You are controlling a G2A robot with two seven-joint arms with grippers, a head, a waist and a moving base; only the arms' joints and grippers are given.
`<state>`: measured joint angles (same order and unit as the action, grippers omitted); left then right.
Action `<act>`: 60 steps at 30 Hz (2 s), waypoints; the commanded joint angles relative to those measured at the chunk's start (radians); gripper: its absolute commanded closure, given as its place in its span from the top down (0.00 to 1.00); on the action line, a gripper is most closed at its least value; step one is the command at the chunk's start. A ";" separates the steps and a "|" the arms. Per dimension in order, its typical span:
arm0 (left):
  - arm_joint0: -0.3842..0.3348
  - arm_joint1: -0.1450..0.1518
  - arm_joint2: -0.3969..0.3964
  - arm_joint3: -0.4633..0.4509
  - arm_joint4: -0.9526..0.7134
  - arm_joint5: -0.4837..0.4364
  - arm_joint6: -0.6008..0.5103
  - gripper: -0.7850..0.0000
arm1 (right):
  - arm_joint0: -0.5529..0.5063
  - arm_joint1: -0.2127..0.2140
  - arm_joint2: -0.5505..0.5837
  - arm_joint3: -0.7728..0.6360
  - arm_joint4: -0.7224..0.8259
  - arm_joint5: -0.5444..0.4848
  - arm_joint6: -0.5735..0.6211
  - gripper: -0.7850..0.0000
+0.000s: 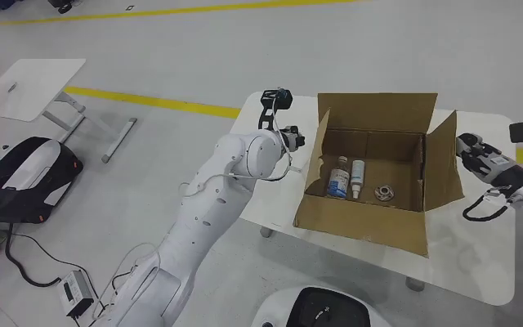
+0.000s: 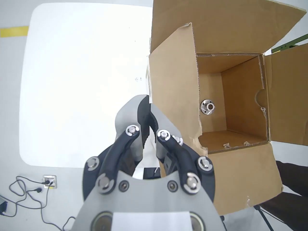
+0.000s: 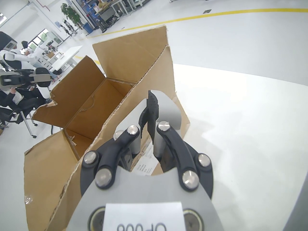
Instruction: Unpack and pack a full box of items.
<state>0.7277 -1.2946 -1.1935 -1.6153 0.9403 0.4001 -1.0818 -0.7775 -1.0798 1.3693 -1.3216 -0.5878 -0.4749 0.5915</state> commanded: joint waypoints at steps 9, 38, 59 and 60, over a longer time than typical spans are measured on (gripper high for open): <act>-0.098 -0.033 0.095 0.196 -0.146 -0.076 0.003 0.00 | 0.056 -0.024 -0.135 0.024 -0.009 0.041 0.032 0.00; -0.225 -0.059 0.186 0.379 -0.324 -0.289 -0.066 0.00 | 0.224 -0.057 -0.231 0.126 -0.044 0.157 0.108 0.00; -0.295 -0.107 0.335 0.520 -0.297 -0.235 -0.066 0.00 | 0.062 0.003 -0.025 -0.065 -0.039 0.209 0.136 0.00; -0.297 -0.109 0.336 0.523 -0.298 -0.230 -0.063 0.00 | 0.061 0.003 -0.026 -0.066 -0.039 0.207 0.132 0.00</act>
<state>0.4318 -1.4024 -0.8580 -1.0944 0.6427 0.1670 -1.1470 -0.7163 -1.0767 1.3440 -1.3872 -0.6267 -0.2660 0.7261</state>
